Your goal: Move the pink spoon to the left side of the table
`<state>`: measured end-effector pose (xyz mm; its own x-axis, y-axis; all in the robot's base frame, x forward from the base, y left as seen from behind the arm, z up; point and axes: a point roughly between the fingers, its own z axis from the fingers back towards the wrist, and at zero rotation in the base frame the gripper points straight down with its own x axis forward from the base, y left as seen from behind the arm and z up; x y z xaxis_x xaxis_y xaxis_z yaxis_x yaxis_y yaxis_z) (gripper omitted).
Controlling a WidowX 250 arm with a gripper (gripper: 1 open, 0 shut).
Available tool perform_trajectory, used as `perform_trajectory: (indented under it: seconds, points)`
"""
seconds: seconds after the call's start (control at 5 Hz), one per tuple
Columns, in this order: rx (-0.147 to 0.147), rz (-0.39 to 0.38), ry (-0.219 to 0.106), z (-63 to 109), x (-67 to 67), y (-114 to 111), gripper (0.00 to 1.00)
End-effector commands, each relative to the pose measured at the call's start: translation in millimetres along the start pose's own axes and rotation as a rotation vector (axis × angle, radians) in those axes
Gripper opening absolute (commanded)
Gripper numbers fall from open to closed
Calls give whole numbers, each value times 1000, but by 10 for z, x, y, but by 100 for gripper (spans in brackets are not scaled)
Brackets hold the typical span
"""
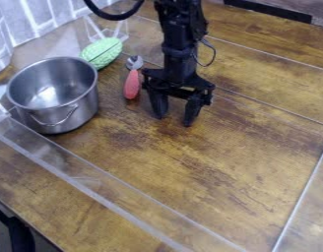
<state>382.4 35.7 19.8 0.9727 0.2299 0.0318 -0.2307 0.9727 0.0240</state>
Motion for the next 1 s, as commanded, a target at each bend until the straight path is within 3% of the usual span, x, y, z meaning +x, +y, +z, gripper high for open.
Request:
perform_trajectory:
  seconds: [0.0, 0.4, 0.6, 0.8]
  points:
    - [-2, 61, 5, -33, -42, 149, 0]
    - [-8, 91, 8, 9, -113, 305, 0]
    - [-50, 117, 4, 164, -87, 422, 100]
    - [-90, 143, 2, 317, -53, 548, 100]
